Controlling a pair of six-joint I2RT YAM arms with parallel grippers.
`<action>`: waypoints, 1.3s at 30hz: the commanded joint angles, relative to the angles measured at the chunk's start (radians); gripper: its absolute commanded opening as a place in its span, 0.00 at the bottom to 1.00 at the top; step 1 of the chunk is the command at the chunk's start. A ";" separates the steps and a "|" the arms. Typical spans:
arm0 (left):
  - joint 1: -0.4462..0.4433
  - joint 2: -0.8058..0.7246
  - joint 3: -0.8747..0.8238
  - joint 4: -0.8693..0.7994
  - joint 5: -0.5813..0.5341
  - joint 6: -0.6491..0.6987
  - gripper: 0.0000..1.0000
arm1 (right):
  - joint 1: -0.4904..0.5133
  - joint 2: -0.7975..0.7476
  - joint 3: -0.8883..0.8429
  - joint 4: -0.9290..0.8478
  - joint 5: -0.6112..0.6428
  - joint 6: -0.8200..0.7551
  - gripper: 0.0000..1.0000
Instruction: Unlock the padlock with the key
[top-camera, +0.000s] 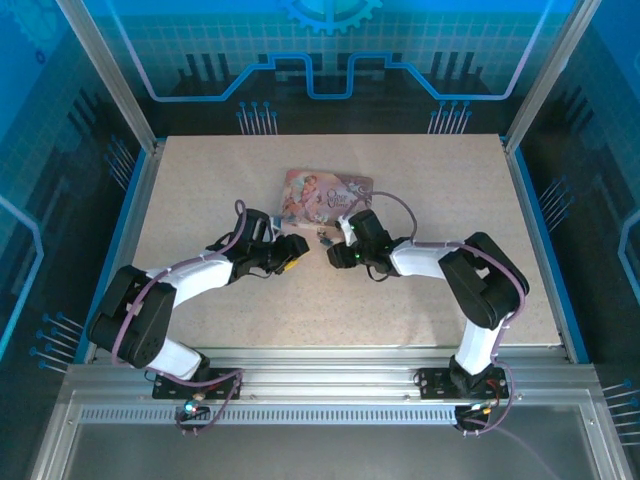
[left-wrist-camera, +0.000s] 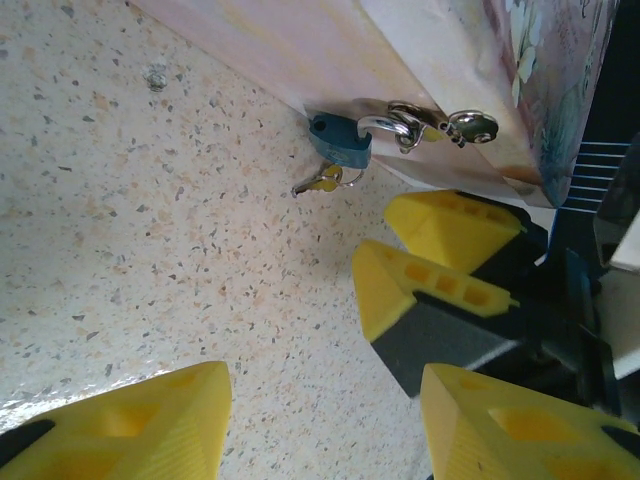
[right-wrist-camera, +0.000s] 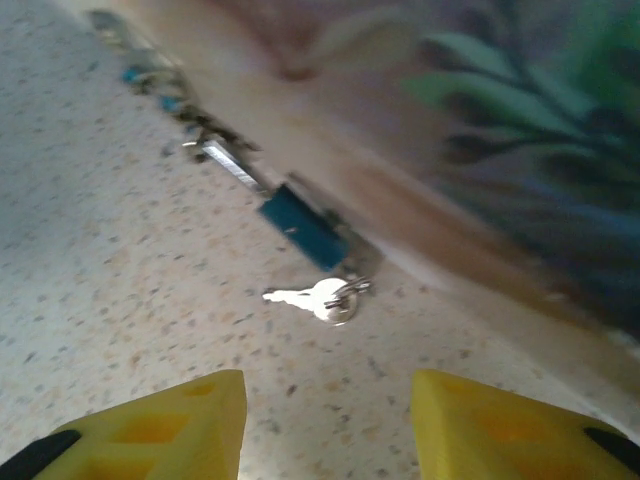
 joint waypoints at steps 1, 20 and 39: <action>0.009 0.002 0.000 -0.011 -0.011 0.024 0.54 | -0.025 0.024 0.042 0.050 0.070 0.075 0.51; 0.014 -0.023 -0.047 0.012 -0.005 0.013 0.54 | 0.049 0.115 0.095 0.019 0.160 0.136 0.51; 0.023 -0.042 -0.061 0.004 -0.008 0.015 0.54 | 0.059 0.164 0.093 -0.007 0.194 0.092 0.03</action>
